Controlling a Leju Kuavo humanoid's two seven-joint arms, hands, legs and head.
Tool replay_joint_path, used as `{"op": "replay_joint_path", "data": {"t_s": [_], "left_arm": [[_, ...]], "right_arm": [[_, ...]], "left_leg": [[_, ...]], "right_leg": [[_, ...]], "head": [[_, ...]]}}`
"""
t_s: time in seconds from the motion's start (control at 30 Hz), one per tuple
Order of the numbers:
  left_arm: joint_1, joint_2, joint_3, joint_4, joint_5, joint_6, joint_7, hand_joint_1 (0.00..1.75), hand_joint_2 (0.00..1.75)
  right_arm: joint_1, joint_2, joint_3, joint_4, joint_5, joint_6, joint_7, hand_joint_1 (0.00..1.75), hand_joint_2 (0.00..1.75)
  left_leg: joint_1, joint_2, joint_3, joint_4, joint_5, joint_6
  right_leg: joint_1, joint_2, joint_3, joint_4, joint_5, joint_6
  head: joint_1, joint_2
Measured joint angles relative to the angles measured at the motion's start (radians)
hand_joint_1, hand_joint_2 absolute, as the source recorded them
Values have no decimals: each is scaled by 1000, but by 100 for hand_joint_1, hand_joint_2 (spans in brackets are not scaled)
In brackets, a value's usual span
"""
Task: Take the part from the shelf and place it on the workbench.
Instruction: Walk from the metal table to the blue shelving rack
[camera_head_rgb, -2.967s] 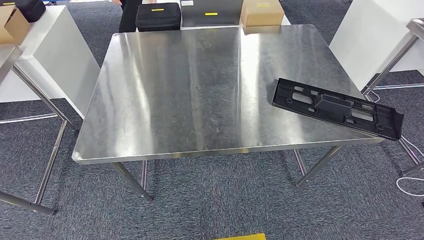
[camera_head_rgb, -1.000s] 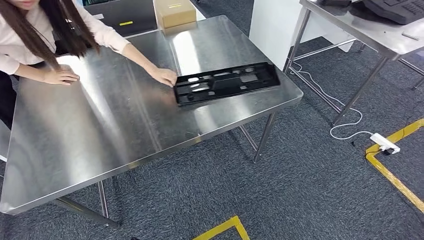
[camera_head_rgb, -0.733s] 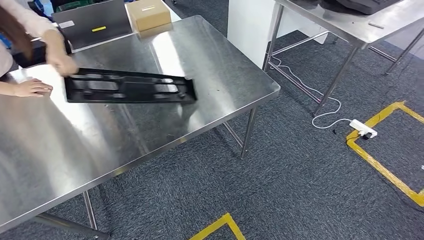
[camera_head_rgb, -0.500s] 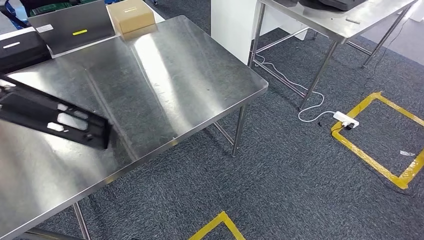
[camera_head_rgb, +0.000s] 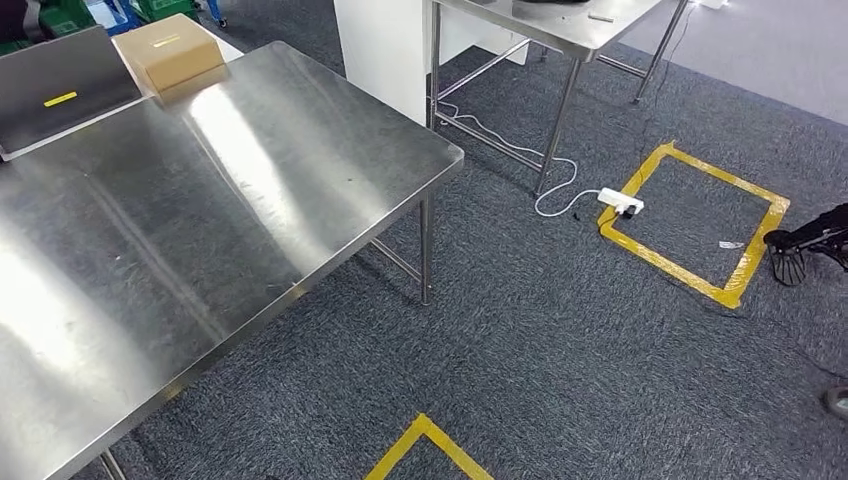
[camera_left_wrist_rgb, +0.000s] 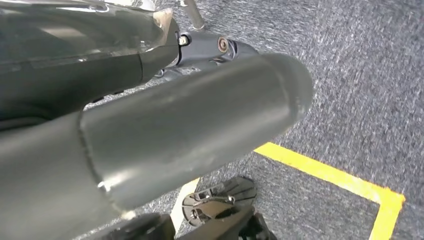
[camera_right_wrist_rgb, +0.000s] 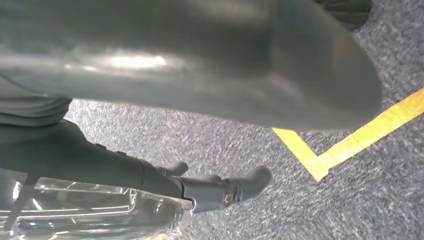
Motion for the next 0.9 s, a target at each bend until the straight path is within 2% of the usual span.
{"op": "replay_joint_path", "data": {"t_s": [0.03, 0.07, 0.13, 0.17, 0.2, 0.23, 0.27, 0.3, 0.37, 0.4, 0.43, 0.5, 0.53, 0.57, 0.63, 0.7, 0.73, 0.77, 0.8, 0.83, 0.87, 0.9], "left_arm": [[-1, 0, 0, 0, -1, 0, 0, 0, 0], [-2, -1, 0, 0, -2, 0, 1, 0, 0], [-2, -1, 0, 0, -3, 0, 1, 0, 0], [0, -1, 0, 0, -4, 0, 2, 0, 0], [1, 0, 0, 0, -4, 0, 2, 0, 0], [3, 0, 0, 0, -4, 0, 3, 0, 0], [3, -1, 0, 0, -4, 0, 3, 0, 0], [3, -1, 0, 0, -4, 0, 3, 0, 0], [1, 0, 0, 0, -5, 0, 3, 0, 0], [0, 0, 0, 0, -6, 0, 3, 0, 0], [-1, 0, 0, 0, -7, -1, 3, 0, 0], [-4, 0, 0, 0, -8, -1, 4, 0, 0], [-5, -1, 0, 0, -8, -1, 4, 0, 0], [-6, -2, 0, 0, -8, -1, 4, 0, 0], [-7, -3, 0, 0, -9, -1, 3, 0, 0], [-5, -2, 0, 0, -9, -2, 3, 0, 0], [-4, -2, 0, 0, -9, -2, 3, 0, 0], [-4, -3, 0, 0, -10, -2, 3, 0, 0], [-4, -3, 0, 0, -12, -2, 3, 0, 0], [-4, -3, 0, 0, -14, -2, 4, 0, 0], [-4, -4, 0, 0, -16, -2, 4, 0, 0], [-4, -4, 0, 0, -17, -2, 4, 0, 0]], "right_arm": [[1, 0, 0, 0, -1, 0, 0, 0, 0], [1, -1, 0, 0, -1, 0, 1, 0, 0], [-1, -1, 0, 0, -2, 0, 2, 0, 0], [-2, -1, 0, 0, -2, 0, 3, 0, 0], [-1, -1, 0, 0, -2, 0, 3, 0, 0], [1, -1, 0, 0, -2, 0, 3, 0, 0], [3, -1, 0, 0, -1, 0, 3, 0, 0], [4, -2, 0, 0, -1, 0, 3, 0, 0], [4, -1, 0, 0, -1, 0, 3, 0, 0], [3, -1, 0, 0, 0, 0, 4, 0, 0], [3, -2, 0, 0, 0, 0, 4, 0, 0], [4, -2, 0, 0, 0, 0, 6, 0, 0], [5, -3, 0, 0, 0, -1, 6, 0, 0], [5, -3, 0, 0, 0, -1, 6, 0, 0], [3, -3, 0, 0, 0, -1, 6, 0, 0], [2, -3, 0, 0, 0, -1, 6, 0, 0], [3, -3, 0, 0, 0, -1, 6, 0, 0], [5, -3, 0, 0, 0, -1, 8, 0, 0], [6, -3, 0, 0, -1, -1, 9, 0, 0], [5, -3, 0, 0, -1, -2, 12, 0, 0], [4, -3, 1, 0, -1, -2, 15, 0, 0], [1, -2, 1, 0, -1, -3, 17, 0, 0]], "left_leg": [[3, -13, -2, 8, -8, -6], [6, -39, -10, 31, -28, -12], [11, -102, -53, 132, -93, -20], [12, -118, -82, 197, -125, -21], [12, -125, -104, 244, -141, -22], [12, -127, -113, 264, -140, -21], [12, -129, -103, 246, -121, -19], [13, -135, -75, 192, -88, -16], [13, -172, -10, 68, -41, -10], [11, -187, 10, 29, -30, -6], [7, -196, 16, 15, -31, -2], [-1, -178, 14, 12, -24, 11], [-3, -167, 14, 7, -17, 20], [-2, -153, 13, 2, -11, 29], [-1, -124, 8, -4, -3, 40], [-2, -92, 1, -4, -2, 42], [-2, -76, -1, -4, -2, 42], [-1, -62, -2, -3, -2, 41], [0, -48, -1, -3, -3, 39], [0, -35, 1, -2, -4, 35], [-3, -22, 3, 1, -8, 29], [-6, -10, 5, 4, -11, 22]], "right_leg": [[-4, 10, 0, -1, 3, -6], [-8, 21, 0, -2, 8, -14], [-10, 43, -5, -3, 15, -27], [-7, 55, -9, -2, 18, -31], [-5, 69, -14, -1, 21, -34], [-3, 83, -18, 0, 23, -35], [-2, 97, -21, 2, 26, -35], [-2, 112, -24, 4, 28, -33], [0, 137, -29, 8, 33, -27], [1, 148, -33, 10, 36, -22], [2, 156, -37, 10, 39, -17], [3, 170, -48, 8, 46, -3], [2, 162, -56, 15, 45, 1], [3, 143, -70, 36, 33, 2], [2, 89, -123, 143, -26, -4], [-2, 66, -182, 279, -87, 0], [-4, 61, -192, 312, -99, 7], [-8, 57, -181, 309, -97, 16], [-11, 47, -148, 262, -80, 26], [-15, 27, -101, 187, -58, 35], [-14, -1, -55, 113, -37, 39], [-13, -22, -22, 55, -20, 37]], "head": [[0, 0], [-1, 0], [-2, 0], [-2, 0], [-2, 0], [-2, 0], [-1, 0], [-2, 0], [-1, 0], [-1, 0], [-1, 0], [-1, 0], [0, 0], [0, 0], [4, 0], [5, 0], [5, 0], [6, 0], [6, 0], [7, 0], [9, 0], [8, 0]]}}
